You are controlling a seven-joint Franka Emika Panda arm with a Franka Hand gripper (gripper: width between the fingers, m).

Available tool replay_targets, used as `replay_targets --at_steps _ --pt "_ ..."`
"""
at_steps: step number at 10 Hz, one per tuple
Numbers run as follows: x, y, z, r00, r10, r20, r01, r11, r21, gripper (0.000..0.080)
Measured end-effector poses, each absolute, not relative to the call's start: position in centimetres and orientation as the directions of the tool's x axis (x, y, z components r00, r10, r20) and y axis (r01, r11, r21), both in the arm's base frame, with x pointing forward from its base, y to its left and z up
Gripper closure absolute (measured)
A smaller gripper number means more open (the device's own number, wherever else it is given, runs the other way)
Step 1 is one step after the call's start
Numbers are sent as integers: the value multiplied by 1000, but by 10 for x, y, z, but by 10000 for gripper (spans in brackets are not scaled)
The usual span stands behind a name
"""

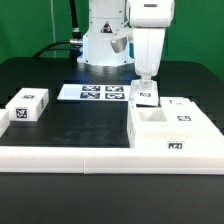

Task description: Assemble cabinet

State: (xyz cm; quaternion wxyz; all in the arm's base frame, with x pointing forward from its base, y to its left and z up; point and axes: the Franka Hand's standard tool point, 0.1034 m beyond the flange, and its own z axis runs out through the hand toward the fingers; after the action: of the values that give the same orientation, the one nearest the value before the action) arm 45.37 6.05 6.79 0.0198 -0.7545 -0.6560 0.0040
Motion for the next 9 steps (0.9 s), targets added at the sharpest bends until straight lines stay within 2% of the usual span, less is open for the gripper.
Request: replay_targets --at_steps 9 --pt "457 59 63 133 991 22 990 -132 -45 731"
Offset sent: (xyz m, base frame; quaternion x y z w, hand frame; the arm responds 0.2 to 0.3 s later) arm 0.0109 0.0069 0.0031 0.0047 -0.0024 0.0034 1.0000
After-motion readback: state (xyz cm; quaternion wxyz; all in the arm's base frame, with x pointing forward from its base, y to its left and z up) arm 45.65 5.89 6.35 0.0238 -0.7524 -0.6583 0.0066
